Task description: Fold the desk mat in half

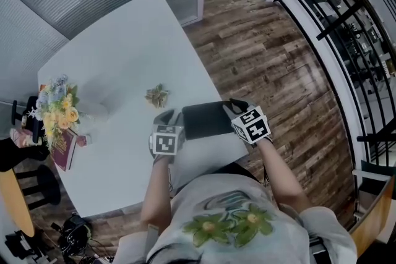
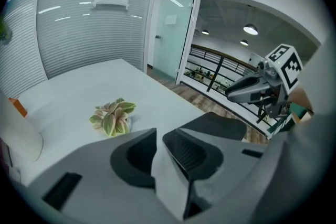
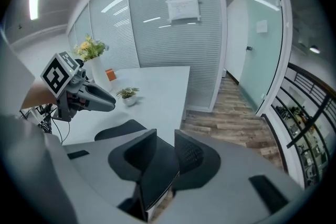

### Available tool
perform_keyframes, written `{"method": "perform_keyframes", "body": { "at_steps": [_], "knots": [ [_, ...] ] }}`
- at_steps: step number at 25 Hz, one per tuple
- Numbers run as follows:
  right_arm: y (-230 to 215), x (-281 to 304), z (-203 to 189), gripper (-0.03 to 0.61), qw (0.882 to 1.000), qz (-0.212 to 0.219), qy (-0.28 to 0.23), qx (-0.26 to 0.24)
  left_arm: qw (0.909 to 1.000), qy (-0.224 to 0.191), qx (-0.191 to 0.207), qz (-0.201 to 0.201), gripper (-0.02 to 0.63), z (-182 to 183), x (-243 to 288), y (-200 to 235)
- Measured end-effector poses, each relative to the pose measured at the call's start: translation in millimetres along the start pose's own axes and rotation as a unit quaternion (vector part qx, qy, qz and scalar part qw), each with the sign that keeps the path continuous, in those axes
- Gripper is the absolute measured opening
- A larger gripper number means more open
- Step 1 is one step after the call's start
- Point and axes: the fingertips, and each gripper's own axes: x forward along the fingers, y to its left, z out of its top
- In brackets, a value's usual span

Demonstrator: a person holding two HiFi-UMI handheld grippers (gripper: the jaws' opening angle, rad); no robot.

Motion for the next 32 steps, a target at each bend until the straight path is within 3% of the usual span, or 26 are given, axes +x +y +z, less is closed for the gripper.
{"method": "perform_keyframes", "body": {
  "at_steps": [8,18,32],
  "knots": [
    [27,-42,24,0.098,0.999,-0.001,-0.051,0.016,0.9978,-0.064,0.003,0.013,0.091,26,-44,-21],
    [65,-106,61,0.018,0.987,-0.015,-0.156,0.017,0.9879,-0.152,0.026,0.019,0.005,50,-106,-57],
    [118,-172,55,0.017,0.977,-0.018,-0.21,-0.001,0.9795,-0.199,0.026,0.016,0.003,38,-164,-105]
  ]
}}
